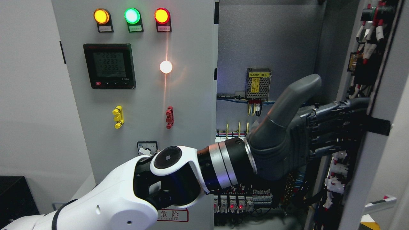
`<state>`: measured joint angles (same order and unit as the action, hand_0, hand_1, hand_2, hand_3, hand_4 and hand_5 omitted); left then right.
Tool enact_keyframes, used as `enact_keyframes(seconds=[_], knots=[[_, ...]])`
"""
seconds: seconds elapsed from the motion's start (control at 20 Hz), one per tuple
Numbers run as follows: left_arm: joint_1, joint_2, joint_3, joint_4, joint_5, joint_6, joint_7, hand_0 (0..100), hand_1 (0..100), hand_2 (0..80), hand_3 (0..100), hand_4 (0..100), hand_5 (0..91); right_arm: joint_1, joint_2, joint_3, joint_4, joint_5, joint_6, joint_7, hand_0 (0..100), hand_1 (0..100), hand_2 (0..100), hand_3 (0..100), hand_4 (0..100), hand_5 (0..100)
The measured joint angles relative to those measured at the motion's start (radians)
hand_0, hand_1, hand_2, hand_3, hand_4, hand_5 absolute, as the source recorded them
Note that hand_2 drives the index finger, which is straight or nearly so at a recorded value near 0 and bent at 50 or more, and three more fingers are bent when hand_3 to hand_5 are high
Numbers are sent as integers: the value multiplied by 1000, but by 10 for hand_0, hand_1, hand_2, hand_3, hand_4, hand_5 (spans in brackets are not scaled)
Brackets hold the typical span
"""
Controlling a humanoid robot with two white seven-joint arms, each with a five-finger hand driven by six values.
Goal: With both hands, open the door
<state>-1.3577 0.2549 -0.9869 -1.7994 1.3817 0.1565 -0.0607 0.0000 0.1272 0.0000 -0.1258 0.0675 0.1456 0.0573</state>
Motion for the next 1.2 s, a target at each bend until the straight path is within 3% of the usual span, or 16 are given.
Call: enact_keyframes(seconds=[1.2], knots=[[-110,-260,-67,203,-4,9,2,0,0,0,0,0,0,0,0,0,0,0,0,0,0,0,0,0,0,0]])
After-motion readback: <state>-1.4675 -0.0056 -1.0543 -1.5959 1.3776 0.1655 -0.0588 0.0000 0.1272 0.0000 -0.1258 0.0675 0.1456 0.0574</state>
